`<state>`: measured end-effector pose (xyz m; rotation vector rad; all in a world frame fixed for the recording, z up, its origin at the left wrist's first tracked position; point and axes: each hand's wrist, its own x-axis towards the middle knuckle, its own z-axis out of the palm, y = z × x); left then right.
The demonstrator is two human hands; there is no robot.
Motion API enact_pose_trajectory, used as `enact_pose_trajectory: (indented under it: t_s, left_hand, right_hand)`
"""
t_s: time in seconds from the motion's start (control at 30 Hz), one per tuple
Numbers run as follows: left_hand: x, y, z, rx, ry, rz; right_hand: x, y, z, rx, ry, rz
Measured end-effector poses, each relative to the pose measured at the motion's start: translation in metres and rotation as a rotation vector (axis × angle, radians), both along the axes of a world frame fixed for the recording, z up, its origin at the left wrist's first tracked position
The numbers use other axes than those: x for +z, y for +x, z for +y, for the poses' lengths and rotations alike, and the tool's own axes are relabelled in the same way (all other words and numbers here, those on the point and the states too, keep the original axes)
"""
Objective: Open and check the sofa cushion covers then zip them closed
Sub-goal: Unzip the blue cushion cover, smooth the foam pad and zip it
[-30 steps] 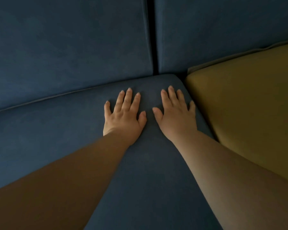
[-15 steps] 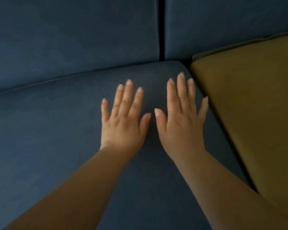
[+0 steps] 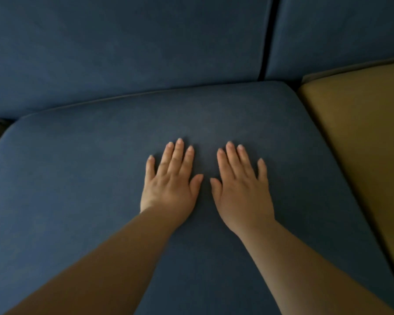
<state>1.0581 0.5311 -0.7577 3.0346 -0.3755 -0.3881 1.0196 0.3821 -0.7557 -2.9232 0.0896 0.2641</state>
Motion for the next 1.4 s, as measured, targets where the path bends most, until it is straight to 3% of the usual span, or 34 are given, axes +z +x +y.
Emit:
enact_pose_trajectory:
  t_s: [0.23, 0.3, 0.37, 0.43, 0.47, 0.6, 0.67, 0.73, 0.8, 0.9, 0.97, 1.1, 1.13, 1.27, 1.33, 1.4]
  left_hand:
    - [0.004, 0.003, 0.0, -0.008, -0.067, 0.052]
    - [0.016, 0.007, 0.007, 0.057, -0.289, 0.037]
    - [0.029, 0.009, 0.025, 0.112, -0.453, -0.185]
    - [0.029, 0.003, 0.057, 0.123, -0.381, -0.325]
    - [0.026, -0.002, 0.07, 0.107, -0.311, -0.29]
    - [0.002, -0.023, 0.099, 0.037, -0.061, -0.001]
    - [0.008, -0.015, 0.1, 0.064, -0.177, -0.014]
    - [0.023, -0.012, 0.112, 0.115, -0.295, -0.216]
    - [0.027, -0.013, 0.14, 0.231, -0.274, -0.332]
    - [0.015, -0.026, 0.183, 0.321, -0.083, -0.063]
    - [0.009, -0.026, 0.198, 0.287, -0.102, 0.013]
    - [0.032, -0.015, 0.231, 0.299, -0.251, -0.301]
    - [0.03, -0.015, 0.246, 0.337, -0.226, -0.314]
    - [0.012, -0.021, 0.292, 0.36, -0.112, 0.006]
    - [0.024, -0.015, 0.307, 0.363, -0.234, -0.132]
    - [0.032, -0.016, 0.321, 0.42, -0.278, -0.285]
  right_hand:
    - [0.004, 0.003, 0.005, -0.032, -0.091, 0.085]
    - [0.013, 0.007, 0.013, -0.067, -0.049, 0.076]
    - [0.026, 0.011, 0.031, -0.078, 0.075, -0.139]
    - [0.035, 0.01, 0.058, -0.04, 0.208, -0.369]
    - [0.033, 0.008, 0.068, -0.009, 0.229, -0.396]
    - [-0.001, -0.007, 0.095, 0.137, -0.026, -0.069]
    - [0.001, 0.0, 0.104, 0.079, 0.054, -0.082]
    - [0.02, 0.006, 0.125, 0.096, 0.155, -0.249]
    - [0.026, 0.01, 0.144, 0.139, 0.187, -0.362]
    - [0.005, 0.004, 0.17, 0.213, 0.06, -0.197]
    - [-0.002, 0.006, 0.18, 0.187, 0.001, -0.099]
    - [0.026, 0.02, 0.221, 0.188, 0.125, -0.298]
    - [0.026, 0.021, 0.234, 0.213, 0.127, -0.303]
    - [0.009, 0.021, 0.278, 0.264, 0.007, -0.014]
    - [0.018, 0.03, 0.299, 0.234, 0.083, -0.043]
    - [0.034, 0.029, 0.32, 0.255, 0.151, -0.209]
